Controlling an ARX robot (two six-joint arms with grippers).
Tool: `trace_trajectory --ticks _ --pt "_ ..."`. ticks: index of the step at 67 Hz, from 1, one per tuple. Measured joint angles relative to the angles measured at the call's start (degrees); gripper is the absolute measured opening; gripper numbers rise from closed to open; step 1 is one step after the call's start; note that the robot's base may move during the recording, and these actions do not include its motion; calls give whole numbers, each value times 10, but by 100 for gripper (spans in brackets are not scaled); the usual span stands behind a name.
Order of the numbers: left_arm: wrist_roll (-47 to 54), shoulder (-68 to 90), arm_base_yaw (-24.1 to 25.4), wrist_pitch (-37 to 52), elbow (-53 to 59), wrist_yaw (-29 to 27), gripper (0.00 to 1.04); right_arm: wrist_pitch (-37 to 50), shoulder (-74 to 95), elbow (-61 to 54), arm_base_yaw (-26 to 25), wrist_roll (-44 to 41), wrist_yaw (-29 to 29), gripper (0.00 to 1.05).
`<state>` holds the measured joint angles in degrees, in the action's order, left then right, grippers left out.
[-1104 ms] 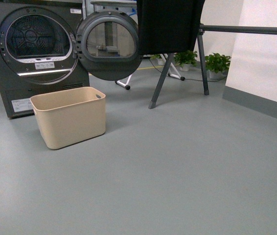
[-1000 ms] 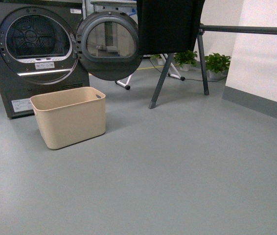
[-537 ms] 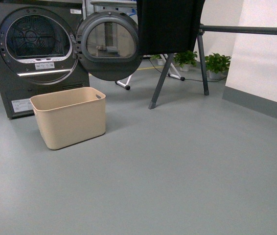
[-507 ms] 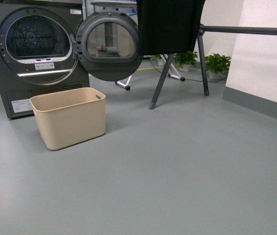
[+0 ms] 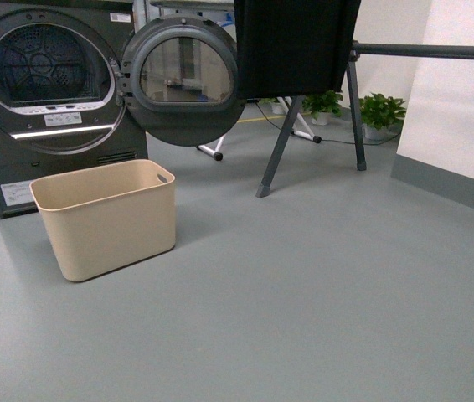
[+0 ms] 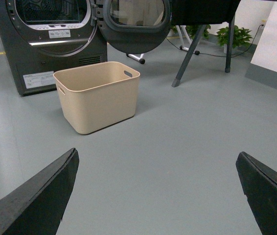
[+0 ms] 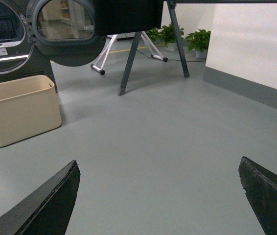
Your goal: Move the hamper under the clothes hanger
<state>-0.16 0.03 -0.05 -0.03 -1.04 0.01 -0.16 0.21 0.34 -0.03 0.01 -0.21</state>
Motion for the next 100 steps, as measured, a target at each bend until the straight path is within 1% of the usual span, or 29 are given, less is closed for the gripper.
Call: trace_trajectory --ticks 100 --pt "0 0 0 0 0 0 98 0 0 0 0 0 1 97"
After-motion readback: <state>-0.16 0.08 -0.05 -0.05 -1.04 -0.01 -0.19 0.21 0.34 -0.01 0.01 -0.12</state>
